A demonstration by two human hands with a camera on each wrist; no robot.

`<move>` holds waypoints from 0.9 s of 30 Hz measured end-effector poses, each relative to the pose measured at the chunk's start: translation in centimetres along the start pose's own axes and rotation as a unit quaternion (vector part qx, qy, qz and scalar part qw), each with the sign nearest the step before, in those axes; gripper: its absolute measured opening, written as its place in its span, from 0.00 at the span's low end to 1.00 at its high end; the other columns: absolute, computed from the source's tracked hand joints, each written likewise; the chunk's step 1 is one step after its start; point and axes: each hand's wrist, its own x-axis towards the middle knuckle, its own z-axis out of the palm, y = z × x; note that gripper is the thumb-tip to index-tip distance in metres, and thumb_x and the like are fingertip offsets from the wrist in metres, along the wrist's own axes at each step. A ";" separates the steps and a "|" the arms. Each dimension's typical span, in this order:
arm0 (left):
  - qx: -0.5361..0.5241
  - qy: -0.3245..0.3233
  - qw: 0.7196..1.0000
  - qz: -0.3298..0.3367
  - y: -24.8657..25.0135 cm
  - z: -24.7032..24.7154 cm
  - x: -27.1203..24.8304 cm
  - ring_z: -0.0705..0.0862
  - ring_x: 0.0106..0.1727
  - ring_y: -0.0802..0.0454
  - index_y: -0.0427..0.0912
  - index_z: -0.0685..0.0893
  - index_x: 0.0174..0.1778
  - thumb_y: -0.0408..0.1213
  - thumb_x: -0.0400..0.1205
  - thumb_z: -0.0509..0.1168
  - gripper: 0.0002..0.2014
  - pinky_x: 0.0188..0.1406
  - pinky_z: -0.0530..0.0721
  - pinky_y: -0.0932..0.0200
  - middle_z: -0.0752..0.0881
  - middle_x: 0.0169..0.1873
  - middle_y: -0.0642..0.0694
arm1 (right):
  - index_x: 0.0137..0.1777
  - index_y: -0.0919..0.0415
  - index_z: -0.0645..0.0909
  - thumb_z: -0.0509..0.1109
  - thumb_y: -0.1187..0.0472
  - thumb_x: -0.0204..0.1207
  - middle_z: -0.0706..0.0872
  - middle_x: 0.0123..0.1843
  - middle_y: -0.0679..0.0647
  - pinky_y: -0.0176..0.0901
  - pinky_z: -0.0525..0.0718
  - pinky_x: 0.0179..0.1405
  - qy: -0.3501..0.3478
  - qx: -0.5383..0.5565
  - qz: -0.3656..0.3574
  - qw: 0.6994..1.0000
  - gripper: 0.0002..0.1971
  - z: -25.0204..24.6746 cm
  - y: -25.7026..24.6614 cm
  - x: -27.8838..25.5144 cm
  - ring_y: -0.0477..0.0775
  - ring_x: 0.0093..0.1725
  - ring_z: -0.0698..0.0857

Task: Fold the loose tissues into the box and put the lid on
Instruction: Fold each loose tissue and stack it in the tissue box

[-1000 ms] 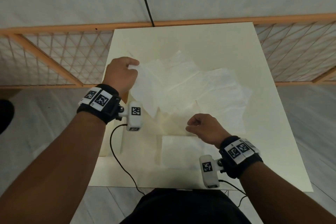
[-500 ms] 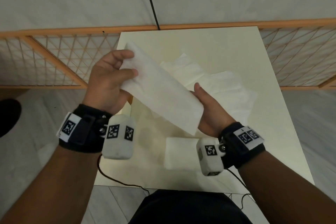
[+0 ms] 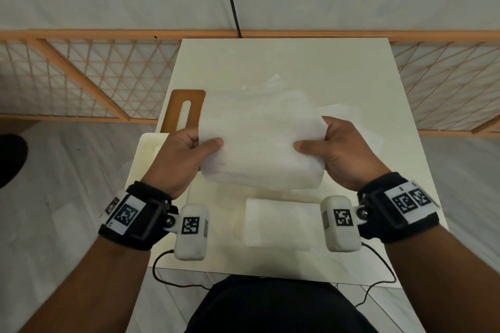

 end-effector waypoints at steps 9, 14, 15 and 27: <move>-0.018 -0.073 0.997 0.018 -1.4 0.3 0.2 0.87 0.64 0.40 0.47 0.93 0.56 0.31 0.80 0.71 0.12 0.66 0.83 0.40 0.90 0.58 0.40 | 0.50 0.68 0.91 0.69 0.80 0.73 0.92 0.56 0.64 0.50 0.88 0.59 0.004 0.092 -0.023 0.995 0.14 -2.2 1.1 -1.5 0.63 0.60 0.90; -0.156 -0.110 0.982 -0.010 -2.2 0.3 0.4 0.86 0.65 0.39 0.40 0.93 0.52 0.30 0.72 0.68 0.15 0.60 0.87 0.47 0.90 0.57 0.38 | 0.46 0.67 0.93 0.68 0.76 0.64 0.92 0.54 0.66 0.51 0.86 0.59 -0.041 0.156 -0.020 0.987 0.15 -3.7 1.6 -2.5 0.65 0.60 0.89; -0.194 -0.123 0.973 -0.026 -2.5 0.3 0.4 0.86 0.65 0.39 0.39 0.93 0.53 0.34 0.71 0.71 0.15 0.61 0.87 0.44 0.90 0.58 0.38 | 0.49 0.69 0.92 0.70 0.70 0.64 0.90 0.56 0.68 0.54 0.85 0.61 -0.063 0.174 -0.011 0.983 0.14 -3.9 1.9 -2.6 0.67 0.61 0.87; -0.068 -0.033 0.982 -0.175 -6.1 2.2 -1.6 0.90 0.54 0.46 0.35 0.93 0.48 0.42 0.89 0.61 0.18 0.53 0.87 0.51 0.91 0.56 0.47 | 0.51 0.76 0.87 0.70 0.54 0.77 0.91 0.54 0.60 0.53 0.87 0.47 0.048 0.093 0.139 0.985 0.21 -3.8 5.0 -3.9 0.64 0.47 0.88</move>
